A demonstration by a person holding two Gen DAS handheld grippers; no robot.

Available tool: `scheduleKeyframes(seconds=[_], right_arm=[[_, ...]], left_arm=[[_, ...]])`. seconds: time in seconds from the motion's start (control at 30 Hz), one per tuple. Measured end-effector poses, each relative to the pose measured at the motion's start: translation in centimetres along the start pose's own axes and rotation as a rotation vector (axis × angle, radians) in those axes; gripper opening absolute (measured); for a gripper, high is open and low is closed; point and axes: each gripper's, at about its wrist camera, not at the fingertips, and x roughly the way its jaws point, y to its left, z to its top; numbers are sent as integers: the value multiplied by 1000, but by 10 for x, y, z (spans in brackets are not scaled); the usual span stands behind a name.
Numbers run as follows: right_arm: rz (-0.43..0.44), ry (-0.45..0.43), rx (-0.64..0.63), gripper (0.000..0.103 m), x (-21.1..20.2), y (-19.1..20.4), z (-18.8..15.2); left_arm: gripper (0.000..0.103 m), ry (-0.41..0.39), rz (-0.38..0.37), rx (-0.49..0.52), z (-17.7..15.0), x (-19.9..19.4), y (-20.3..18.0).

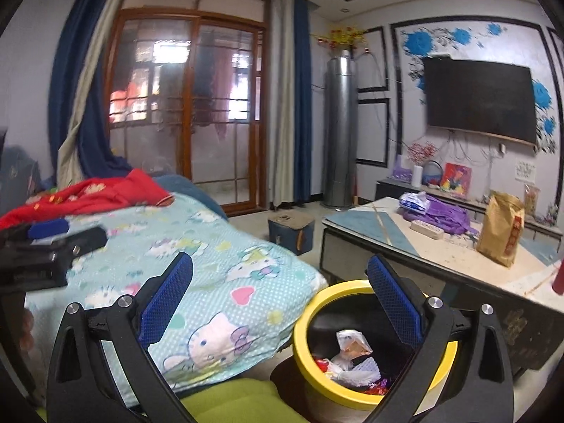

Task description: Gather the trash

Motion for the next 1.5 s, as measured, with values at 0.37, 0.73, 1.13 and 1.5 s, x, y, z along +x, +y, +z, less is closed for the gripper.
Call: scheduleKeyframes(seconds=[0.37, 0.73, 1.13, 1.5], right_arm=[[-5, 21, 22, 97, 5, -1, -4], [-4, 21, 23, 97, 6, -1, -4], [-4, 19, 23, 97, 6, -1, -4], [-4, 19, 24, 97, 6, -2, -4]], left_arm=[[92, 1, -22, 10, -5, -2, -4], [92, -12, -19, 5, -5, -3, -6], [92, -20, -18, 4, -3, -3, -5], [92, -19, -19, 5, -2, -3, -5]])
